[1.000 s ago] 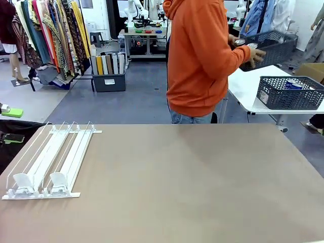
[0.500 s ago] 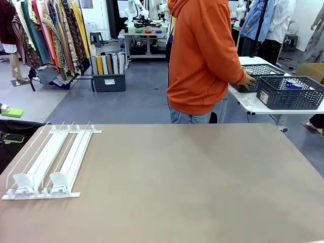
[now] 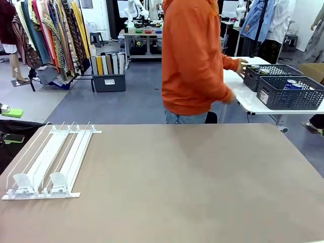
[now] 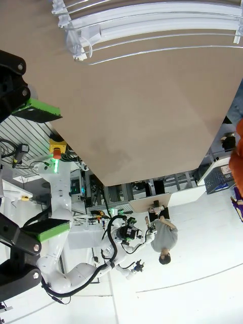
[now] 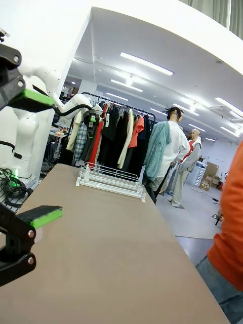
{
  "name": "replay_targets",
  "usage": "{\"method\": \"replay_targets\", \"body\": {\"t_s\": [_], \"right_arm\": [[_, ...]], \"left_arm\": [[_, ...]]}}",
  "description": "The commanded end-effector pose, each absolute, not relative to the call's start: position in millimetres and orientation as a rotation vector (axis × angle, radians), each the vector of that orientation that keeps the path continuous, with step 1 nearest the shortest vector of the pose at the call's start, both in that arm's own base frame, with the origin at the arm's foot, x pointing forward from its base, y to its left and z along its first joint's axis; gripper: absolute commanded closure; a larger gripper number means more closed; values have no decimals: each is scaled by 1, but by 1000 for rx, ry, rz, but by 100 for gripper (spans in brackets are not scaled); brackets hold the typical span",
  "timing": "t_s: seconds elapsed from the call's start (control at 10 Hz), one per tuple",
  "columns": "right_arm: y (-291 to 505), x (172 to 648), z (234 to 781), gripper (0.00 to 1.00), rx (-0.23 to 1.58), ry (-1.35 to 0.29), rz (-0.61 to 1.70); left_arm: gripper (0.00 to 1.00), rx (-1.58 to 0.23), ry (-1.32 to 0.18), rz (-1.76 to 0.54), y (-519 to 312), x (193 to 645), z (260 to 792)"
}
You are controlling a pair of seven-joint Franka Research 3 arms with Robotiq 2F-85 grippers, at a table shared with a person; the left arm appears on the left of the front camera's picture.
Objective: Retrieve and store the cans from the dispenser.
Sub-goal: Pick up one can from the Automatic Can Dispenser and place it in the middle of the table.
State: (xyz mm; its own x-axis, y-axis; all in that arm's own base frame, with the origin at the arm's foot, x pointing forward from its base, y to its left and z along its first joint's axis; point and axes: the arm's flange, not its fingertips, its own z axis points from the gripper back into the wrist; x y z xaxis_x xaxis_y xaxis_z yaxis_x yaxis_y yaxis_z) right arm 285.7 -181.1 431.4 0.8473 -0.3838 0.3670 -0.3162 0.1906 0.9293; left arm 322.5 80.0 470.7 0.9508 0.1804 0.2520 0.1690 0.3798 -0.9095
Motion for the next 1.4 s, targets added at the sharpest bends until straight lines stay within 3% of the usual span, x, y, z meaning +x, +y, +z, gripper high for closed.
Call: {"method": "replay_targets", "body": {"t_s": [0.0, 1.3], "right_arm": [[-181, 287, 435, 0, 1408, -622, -40], [-181, 287, 435, 0, 1408, -622, -40]], "left_arm": [[0, -1184, -338, -16, 81, 321, 470], [0, -1184, -338, -16, 81, 321, 470]]}}
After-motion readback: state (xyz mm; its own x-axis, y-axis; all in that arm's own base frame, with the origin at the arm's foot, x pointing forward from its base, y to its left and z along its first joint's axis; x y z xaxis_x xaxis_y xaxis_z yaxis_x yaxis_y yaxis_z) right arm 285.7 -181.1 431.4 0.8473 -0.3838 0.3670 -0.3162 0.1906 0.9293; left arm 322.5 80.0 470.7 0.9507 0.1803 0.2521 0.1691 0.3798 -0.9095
